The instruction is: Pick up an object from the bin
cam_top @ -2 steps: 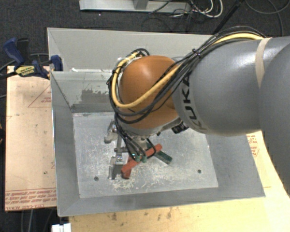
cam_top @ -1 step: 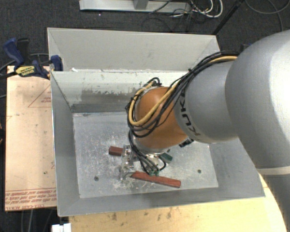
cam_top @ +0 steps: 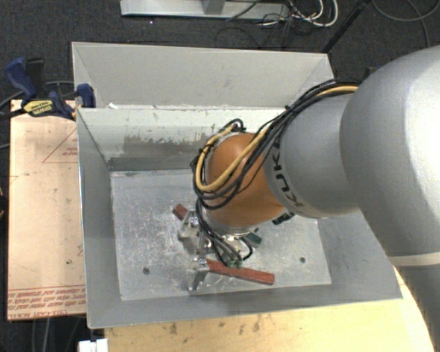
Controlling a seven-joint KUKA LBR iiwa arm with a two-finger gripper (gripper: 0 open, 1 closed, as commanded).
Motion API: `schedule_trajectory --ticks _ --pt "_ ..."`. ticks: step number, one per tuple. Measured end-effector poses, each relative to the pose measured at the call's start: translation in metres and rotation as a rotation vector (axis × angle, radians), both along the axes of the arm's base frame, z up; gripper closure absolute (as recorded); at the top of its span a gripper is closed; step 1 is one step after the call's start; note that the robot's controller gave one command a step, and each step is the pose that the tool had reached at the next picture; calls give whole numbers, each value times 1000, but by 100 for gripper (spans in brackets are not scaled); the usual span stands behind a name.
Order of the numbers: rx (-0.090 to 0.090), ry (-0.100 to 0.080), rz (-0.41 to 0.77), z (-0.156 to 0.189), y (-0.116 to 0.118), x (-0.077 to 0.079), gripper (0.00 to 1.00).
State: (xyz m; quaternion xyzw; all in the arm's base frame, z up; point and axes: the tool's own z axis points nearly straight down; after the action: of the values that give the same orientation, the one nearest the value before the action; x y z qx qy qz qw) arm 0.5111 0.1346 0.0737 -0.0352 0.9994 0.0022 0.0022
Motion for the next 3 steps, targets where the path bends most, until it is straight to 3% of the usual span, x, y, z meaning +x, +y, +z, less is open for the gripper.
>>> schedule_trajectory --ticks 1,2,3 --pt "0 -1 0 0 0 0 0" --pt "0 -8 18 2 -80 -27 100" --pt "0 -8 18 2 -80 -27 100"
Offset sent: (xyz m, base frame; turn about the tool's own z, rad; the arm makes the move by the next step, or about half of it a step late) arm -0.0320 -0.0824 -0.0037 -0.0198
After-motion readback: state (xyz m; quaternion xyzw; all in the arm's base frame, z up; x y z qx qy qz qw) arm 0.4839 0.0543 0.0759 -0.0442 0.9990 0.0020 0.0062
